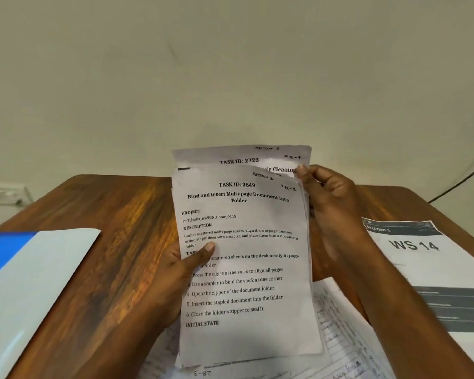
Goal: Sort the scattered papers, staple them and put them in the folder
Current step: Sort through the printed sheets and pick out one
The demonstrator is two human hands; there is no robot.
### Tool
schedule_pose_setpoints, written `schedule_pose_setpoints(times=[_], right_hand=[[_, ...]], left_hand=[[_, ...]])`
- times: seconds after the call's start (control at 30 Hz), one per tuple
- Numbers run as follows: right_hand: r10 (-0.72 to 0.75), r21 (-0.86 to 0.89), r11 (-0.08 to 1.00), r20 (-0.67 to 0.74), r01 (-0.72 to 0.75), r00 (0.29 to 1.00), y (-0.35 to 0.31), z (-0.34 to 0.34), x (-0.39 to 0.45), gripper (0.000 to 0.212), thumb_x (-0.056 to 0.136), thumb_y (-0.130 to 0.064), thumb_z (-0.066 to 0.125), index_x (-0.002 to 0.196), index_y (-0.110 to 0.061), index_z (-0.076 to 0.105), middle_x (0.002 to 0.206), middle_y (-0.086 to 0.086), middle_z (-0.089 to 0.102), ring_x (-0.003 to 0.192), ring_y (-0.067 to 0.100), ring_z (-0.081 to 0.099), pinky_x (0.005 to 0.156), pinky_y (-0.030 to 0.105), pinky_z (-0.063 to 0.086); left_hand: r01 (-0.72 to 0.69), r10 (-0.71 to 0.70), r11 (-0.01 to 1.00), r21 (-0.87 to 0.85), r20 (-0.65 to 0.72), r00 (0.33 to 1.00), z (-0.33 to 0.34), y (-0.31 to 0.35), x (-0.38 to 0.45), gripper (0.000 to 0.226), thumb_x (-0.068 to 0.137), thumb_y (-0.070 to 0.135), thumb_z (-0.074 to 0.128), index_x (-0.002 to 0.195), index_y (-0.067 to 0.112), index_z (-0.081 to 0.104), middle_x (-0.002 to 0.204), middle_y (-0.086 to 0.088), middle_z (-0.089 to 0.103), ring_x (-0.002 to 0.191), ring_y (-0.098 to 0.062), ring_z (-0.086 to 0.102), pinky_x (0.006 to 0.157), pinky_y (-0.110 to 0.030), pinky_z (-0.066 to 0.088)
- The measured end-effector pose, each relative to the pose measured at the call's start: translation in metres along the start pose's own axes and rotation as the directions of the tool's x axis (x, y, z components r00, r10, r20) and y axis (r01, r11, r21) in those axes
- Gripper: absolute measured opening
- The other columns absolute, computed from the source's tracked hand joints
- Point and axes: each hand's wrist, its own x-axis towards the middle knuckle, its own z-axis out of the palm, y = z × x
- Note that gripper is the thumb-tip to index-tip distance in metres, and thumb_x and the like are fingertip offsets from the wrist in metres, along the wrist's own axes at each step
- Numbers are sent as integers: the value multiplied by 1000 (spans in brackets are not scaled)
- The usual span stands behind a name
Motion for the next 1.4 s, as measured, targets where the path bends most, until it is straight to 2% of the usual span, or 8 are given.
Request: schedule_pose_setpoints(times=[0.23, 0.37, 0.5, 0.63, 0.73, 0.9, 1.23, 1.4], right_hand=[[-38, -218, 973, 177, 77, 983, 9, 7, -6, 76, 92, -74, 54, 106, 0, 59, 99, 40, 60, 82, 23, 54, 74, 61, 53], [-94, -323, 936, 165, 143, 982, 13, 12, -11, 30, 88, -40, 79, 109, -23, 66, 97, -2, 78, 90, 13, 76, 77, 47, 64], [-206, -314, 922, 95, 226, 974, 4, 22, -17, 18, 95, -25, 73, 108, -32, 64, 102, -9, 76, 93, 10, 75, 78, 39, 65], [-252, -231, 941, 6, 247, 968, -19, 34, -31, 16, 101, -24, 64, 115, -29, 57, 106, -14, 72, 92, 2, 73, 70, 22, 62], [-240, -121, 964, -31, 235, 970, -29, 37, -44, 17, 103, -17, 62, 119, -19, 57, 107, -7, 74, 92, 7, 75, 69, 21, 60], [-97, -98, 991, -50, 91, 994, -7, 30, -65, 23, 100, -22, 66, 121, -21, 55, 111, 0, 75, 98, 20, 76, 75, 39, 65], [-13, -211, 977, -104, -9, 994, 15, 21, -90, 17, 100, -24, 65, 116, -21, 61, 104, -5, 77, 90, 10, 76, 70, 28, 63], [71, -197, 977, -63, -82, 995, 29, 25, -100, 12, 103, -27, 59, 115, -26, 61, 102, -4, 79, 89, 15, 78, 71, 32, 64]], left_hand=[[-126, 127, 992, 18, -127, 984, 5, 6, -4, 39, 92, 16, 69, 130, 6, 66, 119, -19, 77, 103, -41, 77, 80, -56, 65], [-263, 271, 962, 70, -170, 947, 13, 19, -12, 35, 96, 17, 66, 129, 5, 66, 117, -16, 79, 101, -38, 78, 78, -56, 65], [-468, 515, 848, 250, -176, 839, 29, 47, -29, 37, 100, 13, 64, 136, 12, 55, 116, 0, 79, 95, -27, 80, 66, -35, 66], [-672, 709, 692, 264, -72, 702, 42, 75, -44, 87, 101, 4, 63, 160, 41, 10, 132, 0, 70, 103, -23, 78, 73, -36, 67], [-657, 699, 702, 275, -90, 709, 40, 85, -52, 77, 99, 12, 68, 158, 37, 23, 124, -5, 73, 99, -26, 79, 71, -39, 67], [-441, 543, 766, 468, -104, 833, 24, 69, -67, 24, 96, 25, 72, 116, 12, 69, 100, 0, 81, 84, -15, 81, 61, -27, 64], [-358, 406, 877, 321, -94, 909, 13, 57, -56, 21, 90, 16, 79, 107, 10, 70, 100, -7, 82, 84, -26, 81, 67, -40, 67], [-222, 265, 929, 297, -110, 958, 11, 41, -51, 18, 94, 18, 76, 109, 10, 71, 98, -6, 83, 83, -23, 81, 61, -29, 64]])
